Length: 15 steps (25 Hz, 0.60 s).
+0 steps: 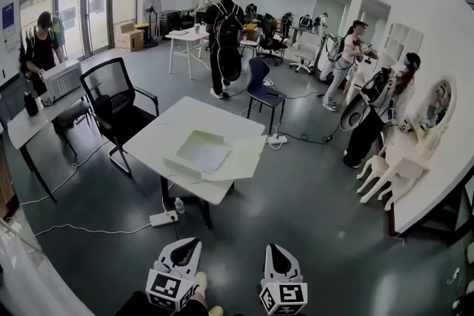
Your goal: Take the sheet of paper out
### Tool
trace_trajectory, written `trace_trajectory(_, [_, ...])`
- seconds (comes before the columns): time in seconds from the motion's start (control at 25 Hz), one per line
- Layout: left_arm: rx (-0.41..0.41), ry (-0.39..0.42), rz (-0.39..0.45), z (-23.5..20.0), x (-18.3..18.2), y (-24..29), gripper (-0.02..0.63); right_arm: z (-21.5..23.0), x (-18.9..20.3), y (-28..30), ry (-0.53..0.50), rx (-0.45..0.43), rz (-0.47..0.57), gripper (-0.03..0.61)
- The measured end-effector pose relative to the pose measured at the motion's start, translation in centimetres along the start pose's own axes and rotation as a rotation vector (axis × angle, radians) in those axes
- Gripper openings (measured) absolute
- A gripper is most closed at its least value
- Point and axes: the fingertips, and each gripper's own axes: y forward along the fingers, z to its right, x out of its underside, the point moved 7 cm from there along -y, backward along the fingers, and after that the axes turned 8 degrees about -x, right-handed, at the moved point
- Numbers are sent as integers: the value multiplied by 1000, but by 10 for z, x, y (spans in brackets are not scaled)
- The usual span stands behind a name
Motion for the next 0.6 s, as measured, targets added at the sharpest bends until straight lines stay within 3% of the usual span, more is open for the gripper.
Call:
trace_trajectory(0.28, [29,-1,-6,1,2,67,25,45,3,39,9,29,-13,17])
trace_trajectory(0.6, [49,2,-40,-32,-9,149,25,80,-8,113,38,54,-43,17])
